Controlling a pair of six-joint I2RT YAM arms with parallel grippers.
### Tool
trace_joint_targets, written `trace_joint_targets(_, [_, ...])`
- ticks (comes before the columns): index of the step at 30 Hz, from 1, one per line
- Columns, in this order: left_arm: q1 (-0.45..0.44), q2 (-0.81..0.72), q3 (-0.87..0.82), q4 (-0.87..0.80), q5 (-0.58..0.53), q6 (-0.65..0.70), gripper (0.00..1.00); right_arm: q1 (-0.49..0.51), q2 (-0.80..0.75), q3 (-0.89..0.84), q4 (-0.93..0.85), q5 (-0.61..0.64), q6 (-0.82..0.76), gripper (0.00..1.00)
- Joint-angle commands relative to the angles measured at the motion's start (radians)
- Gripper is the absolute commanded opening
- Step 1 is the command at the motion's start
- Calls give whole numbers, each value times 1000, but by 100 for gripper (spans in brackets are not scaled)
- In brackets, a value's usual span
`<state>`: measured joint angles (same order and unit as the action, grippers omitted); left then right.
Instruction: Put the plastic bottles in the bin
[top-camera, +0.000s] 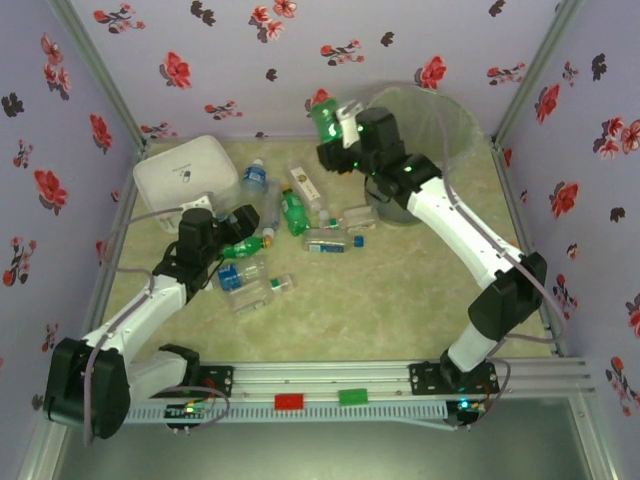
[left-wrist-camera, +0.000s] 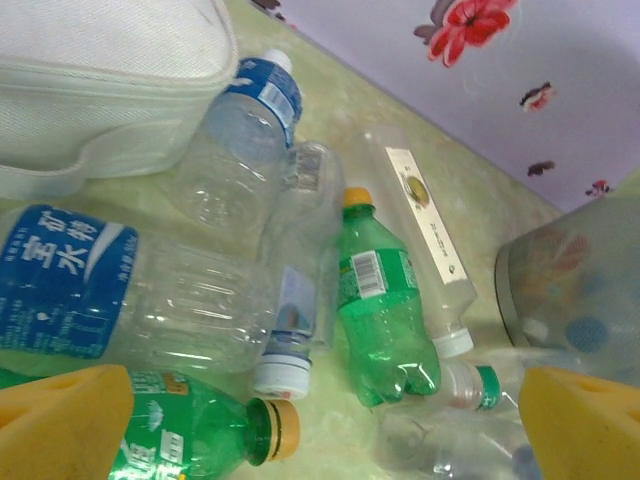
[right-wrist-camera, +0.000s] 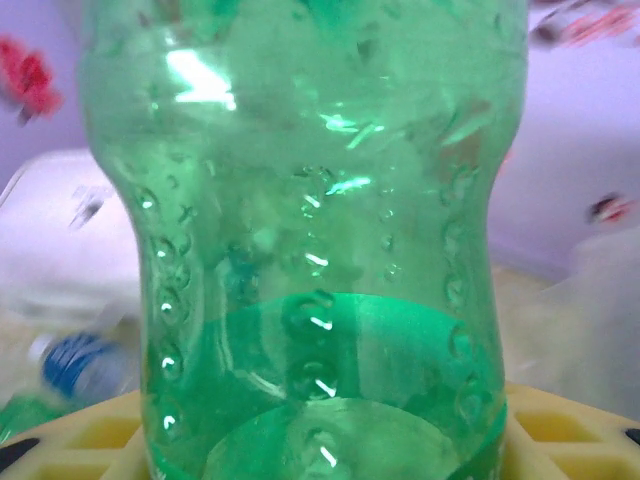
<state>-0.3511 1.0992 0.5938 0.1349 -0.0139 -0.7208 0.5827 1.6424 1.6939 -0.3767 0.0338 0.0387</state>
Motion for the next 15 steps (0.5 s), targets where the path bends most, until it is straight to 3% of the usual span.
trace_joint_targets(1, [-29,27,41,-2,11,49,100,-66,-26,62,62,147,33,35])
trace_joint_targets(10, [-98,74,79,-55,10,95,100,-210,-1,77,76,332,45,35])
trace_joint_targets(15, [-128,112,108,-82,10,124,100,-268,38,77,-6,319,69,35])
